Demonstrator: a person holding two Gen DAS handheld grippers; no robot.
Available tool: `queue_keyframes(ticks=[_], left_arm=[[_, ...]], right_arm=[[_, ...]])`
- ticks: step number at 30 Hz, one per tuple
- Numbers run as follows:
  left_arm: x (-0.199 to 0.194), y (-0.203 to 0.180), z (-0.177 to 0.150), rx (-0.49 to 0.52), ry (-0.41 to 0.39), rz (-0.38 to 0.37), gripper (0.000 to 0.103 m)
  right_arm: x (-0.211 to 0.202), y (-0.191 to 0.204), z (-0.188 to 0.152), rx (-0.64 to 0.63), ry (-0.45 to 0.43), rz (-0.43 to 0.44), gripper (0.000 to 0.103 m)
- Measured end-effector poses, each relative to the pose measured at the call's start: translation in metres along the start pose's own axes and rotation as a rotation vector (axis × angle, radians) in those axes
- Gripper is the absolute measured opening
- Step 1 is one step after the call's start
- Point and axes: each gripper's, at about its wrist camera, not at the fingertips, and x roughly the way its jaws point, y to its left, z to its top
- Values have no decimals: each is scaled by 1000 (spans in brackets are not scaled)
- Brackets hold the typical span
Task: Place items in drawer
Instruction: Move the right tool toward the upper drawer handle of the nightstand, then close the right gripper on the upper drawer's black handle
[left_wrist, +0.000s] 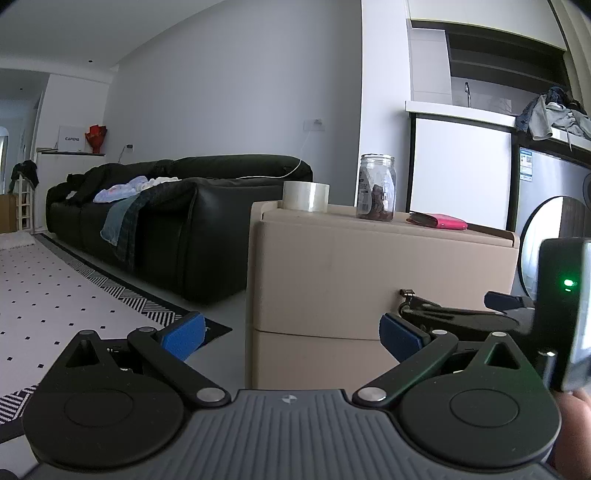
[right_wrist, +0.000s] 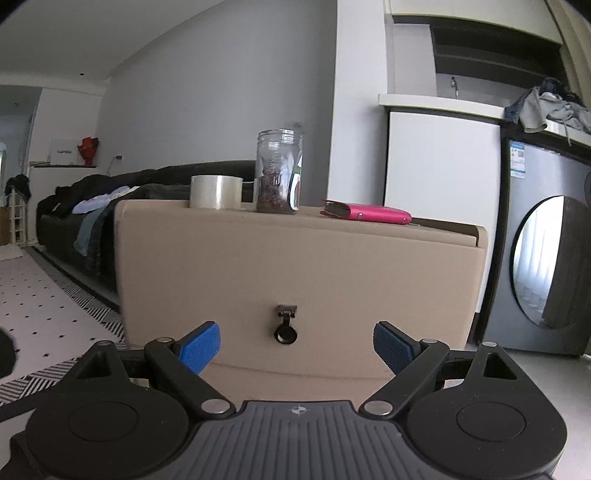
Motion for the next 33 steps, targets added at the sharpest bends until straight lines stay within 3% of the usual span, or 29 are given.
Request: queue_keyframes(ticks=[17, 26, 31, 33], left_arm=[[15, 4, 3, -20, 15, 3, 103], [21, 10, 3, -25, 23, 16, 103], [24, 14, 1, -37, 44, 20, 103], [23, 15, 0, -36, 46, 17, 103]], right_arm=[[53, 10, -2, 12, -2, -45, 88], [69, 16, -6, 8, -2, -52, 79], [73, 14, -6, 33, -2, -48, 65], [75, 12, -6, 40, 2, -46, 65]])
